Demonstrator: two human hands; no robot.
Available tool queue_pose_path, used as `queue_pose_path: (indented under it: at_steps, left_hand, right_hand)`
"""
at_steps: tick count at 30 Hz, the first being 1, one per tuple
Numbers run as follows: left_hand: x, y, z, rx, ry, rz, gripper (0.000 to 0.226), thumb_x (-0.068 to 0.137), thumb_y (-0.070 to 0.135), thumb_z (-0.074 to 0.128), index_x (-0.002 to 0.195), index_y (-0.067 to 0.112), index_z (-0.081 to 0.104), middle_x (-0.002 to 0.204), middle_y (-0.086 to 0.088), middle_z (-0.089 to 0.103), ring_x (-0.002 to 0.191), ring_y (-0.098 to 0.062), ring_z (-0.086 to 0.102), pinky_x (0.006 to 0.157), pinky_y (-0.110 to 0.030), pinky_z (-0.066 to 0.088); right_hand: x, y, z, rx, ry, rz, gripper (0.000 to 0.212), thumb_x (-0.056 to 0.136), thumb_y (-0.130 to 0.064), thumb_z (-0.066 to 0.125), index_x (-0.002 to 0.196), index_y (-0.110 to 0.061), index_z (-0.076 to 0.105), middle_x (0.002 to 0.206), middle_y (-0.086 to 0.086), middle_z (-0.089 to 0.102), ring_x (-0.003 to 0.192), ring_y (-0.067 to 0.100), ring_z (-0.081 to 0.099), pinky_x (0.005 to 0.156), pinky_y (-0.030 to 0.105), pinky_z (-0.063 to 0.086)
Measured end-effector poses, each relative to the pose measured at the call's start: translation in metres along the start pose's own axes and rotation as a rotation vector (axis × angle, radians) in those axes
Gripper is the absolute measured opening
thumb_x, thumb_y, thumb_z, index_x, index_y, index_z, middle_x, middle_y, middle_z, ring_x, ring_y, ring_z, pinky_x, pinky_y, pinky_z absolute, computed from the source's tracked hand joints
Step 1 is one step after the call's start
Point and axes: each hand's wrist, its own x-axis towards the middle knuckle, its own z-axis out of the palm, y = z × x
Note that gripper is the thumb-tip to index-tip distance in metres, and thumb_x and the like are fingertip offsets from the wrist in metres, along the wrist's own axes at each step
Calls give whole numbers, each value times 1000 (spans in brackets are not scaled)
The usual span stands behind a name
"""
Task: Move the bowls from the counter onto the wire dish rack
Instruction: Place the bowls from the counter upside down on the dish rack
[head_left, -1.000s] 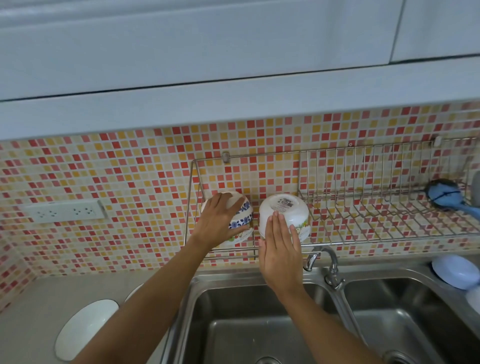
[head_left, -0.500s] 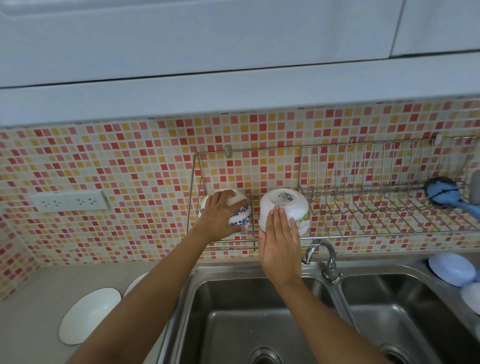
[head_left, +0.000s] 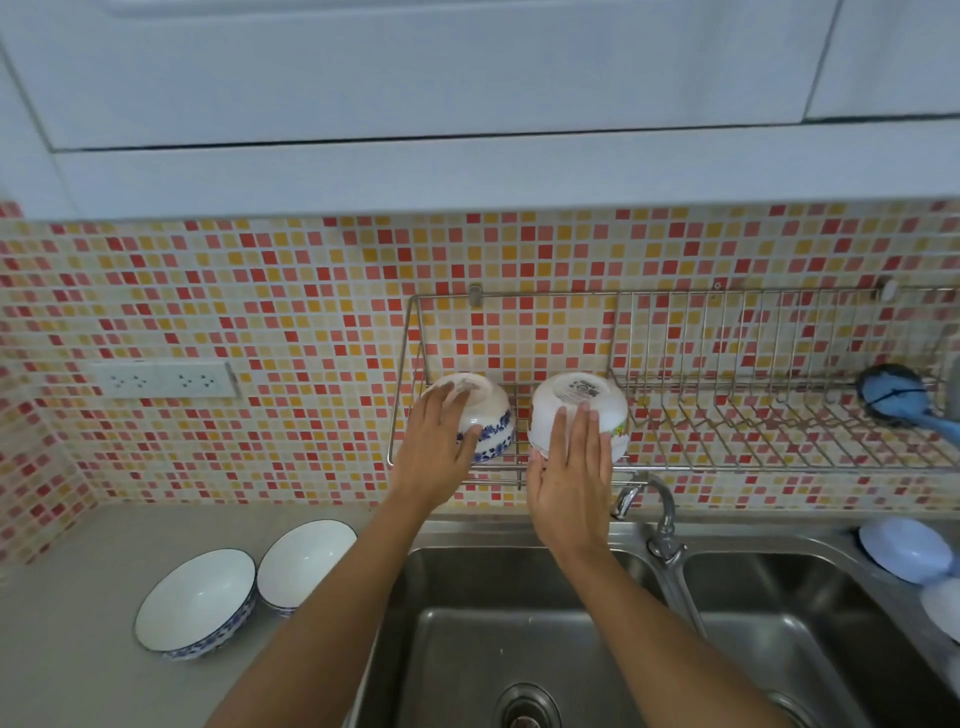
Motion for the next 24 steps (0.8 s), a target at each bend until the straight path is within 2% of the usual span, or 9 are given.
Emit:
queue_pose_path:
  at_steps: [2, 4, 7, 10, 13, 15, 18, 21, 24]
  left_hand:
    - [-14, -3, 2, 82, 22, 3, 50, 98, 47, 26, 139, 22, 40, 146, -6, 41, 134, -25, 39, 109, -41, 35]
    - [-24, -7, 3, 162, -21, 5, 57, 97, 49, 15, 142, 22, 38, 149, -5, 39, 138, -25, 36, 115, -40, 17]
    - [-29, -8, 1, 212, -112, -15, 68, 93, 56, -4, 150, 26, 17, 159, 2, 16, 147, -21, 13, 115, -37, -7]
    - [-32, -9, 1, 218, -155, -22, 77, 86, 60, -17, 151, 27, 6, 160, 4, 3, 148, -20, 1, 113, -36, -14]
    - [-42, -7, 3, 230, -124, -23, 67, 95, 55, -4, 151, 24, 17, 159, 0, 15, 147, -24, 11, 115, -41, -10]
    - [-54, -9, 5, 229, -98, -7, 59, 99, 49, 8, 151, 23, 18, 159, -1, 18, 147, -24, 8, 115, -46, -8]
    - [-75, -18, 6, 223, -78, 26, 56, 102, 43, 18, 152, 22, 6, 161, -1, 2, 147, -22, -8, 116, -45, -8]
    - [-97, -28, 2, 214, -113, 60, 60, 102, 39, 25, 152, 20, -2, 161, -4, -6, 147, -22, -12, 117, -44, -6]
    - [-127, -47, 3, 178, -220, 15, 65, 99, 44, 26, 151, 23, -7, 160, -6, -10, 146, -29, -14, 116, -51, -6]
  right_hand:
    - [0, -3, 0, 19, -6, 57, 64, 99, -39, 25, 150, 0, 21, 157, 25, 20, 148, 35, 14, 121, 47, 10]
    - [0, -5, 1, 24, -29, 80, 65, 99, -39, 26, 149, 1, 21, 155, 26, 23, 147, 36, 17, 121, 49, 13]
    - [2, -5, 1, 12, -57, 63, 64, 99, -40, 25, 148, 1, 24, 154, 25, 26, 147, 35, 18, 121, 49, 12]
    - [1, -2, 0, 0, -65, 37, 64, 100, -42, 24, 149, -1, 24, 155, 22, 26, 147, 33, 18, 121, 47, 11]
    - [-3, 2, 1, 5, -46, 19, 64, 100, -44, 25, 150, -3, 23, 157, 18, 25, 147, 30, 18, 121, 47, 8]
    - [-11, 5, 2, 8, -34, 9, 65, 100, -45, 25, 151, -4, 21, 158, 15, 22, 148, 28, 15, 121, 47, 4]
    - [-33, 8, 6, 11, -39, -20, 67, 99, -44, 30, 152, -6, 15, 160, 14, 13, 149, 29, 5, 121, 50, 8]
    - [-63, 5, 15, 46, -78, -16, 70, 97, -45, 32, 153, -8, 8, 162, 16, 2, 149, 32, -1, 119, 51, 14]
    - [-101, -10, 36, 108, -220, 15, 74, 93, -50, 34, 154, -18, 7, 161, 17, -4, 148, 32, 0, 117, 48, 11]
